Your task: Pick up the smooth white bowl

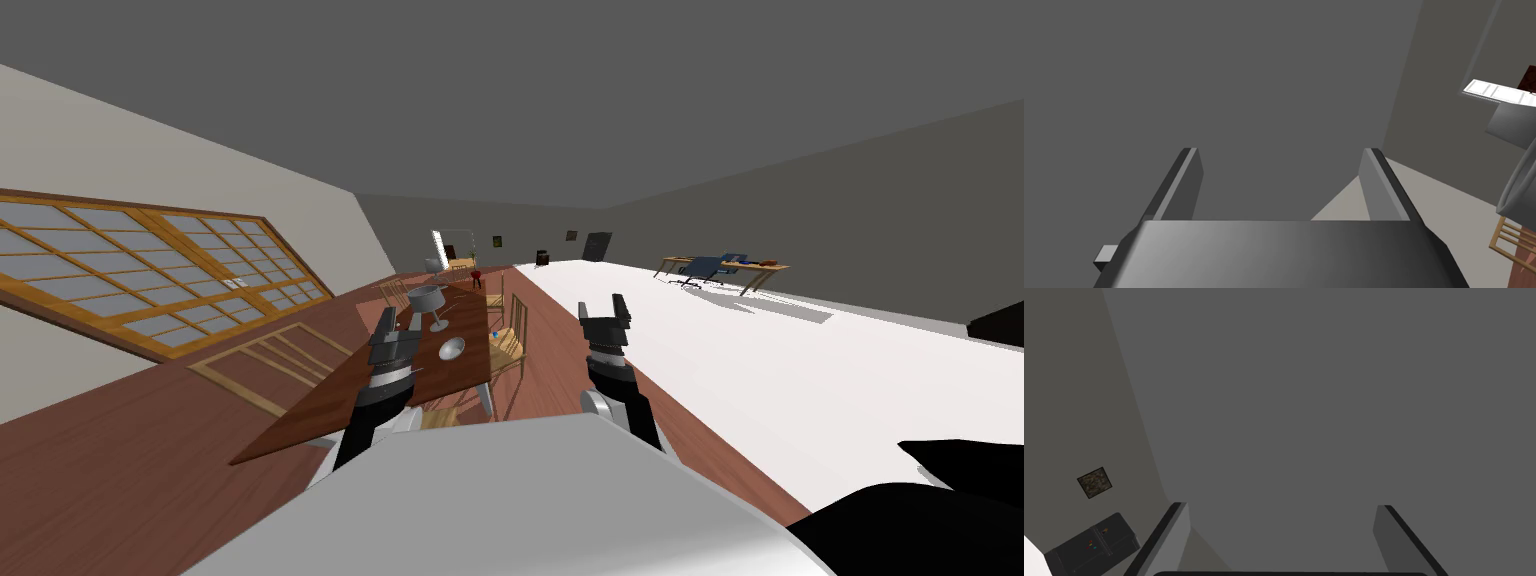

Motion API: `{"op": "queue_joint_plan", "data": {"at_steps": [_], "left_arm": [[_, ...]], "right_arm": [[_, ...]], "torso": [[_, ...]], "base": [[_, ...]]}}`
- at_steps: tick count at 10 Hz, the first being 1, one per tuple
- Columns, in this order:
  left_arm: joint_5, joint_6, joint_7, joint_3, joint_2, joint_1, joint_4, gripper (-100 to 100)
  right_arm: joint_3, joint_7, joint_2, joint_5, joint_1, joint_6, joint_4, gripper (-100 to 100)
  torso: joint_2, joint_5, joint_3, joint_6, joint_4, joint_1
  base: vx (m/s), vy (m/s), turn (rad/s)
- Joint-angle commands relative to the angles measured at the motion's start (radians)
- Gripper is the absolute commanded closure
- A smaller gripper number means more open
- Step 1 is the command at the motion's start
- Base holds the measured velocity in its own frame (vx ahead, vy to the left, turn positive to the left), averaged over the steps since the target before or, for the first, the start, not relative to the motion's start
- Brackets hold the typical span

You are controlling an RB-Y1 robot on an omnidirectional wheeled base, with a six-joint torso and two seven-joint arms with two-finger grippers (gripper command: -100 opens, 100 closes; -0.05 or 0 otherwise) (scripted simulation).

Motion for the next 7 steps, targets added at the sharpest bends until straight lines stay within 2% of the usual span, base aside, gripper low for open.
{"op": "queue_joint_plan", "data": {"at_steps": [1, 4, 7], "left_arm": [[0.005, 0.012, 0.004, -0.002, 0.037, -0.008, 0.006, -100], [0.024, 0.061, 0.021, -0.010, 0.108, -0.039, 0.029, -100], [0.053, 0.137, 0.049, -0.022, 0.153, -0.088, 0.066, -100]], "right_arm": [[0.000, 0.000, 0.000, 0.000, 0.000, 0.000, 0.000, 0], [0.000, 0.000, 0.000, 0.000, 0.000, 0.000, 0.000, 0], [0.000, 0.000, 0.000, 0.000, 0.000, 0.000, 0.000, 0]], "torso": [[0.000, 0.000, 0.000, 0.000, 0.000, 0.000], [0.001, 0.000, 0.001, 0.000, 0.000, 0.000], [0.001, 0.000, 0.001, 0.000, 0.000, -0.001]], "base": [[-0.008, -0.003, 0.025], [-0.018, -0.013, 0.041], [-0.020, -0.017, 0.057]]}}
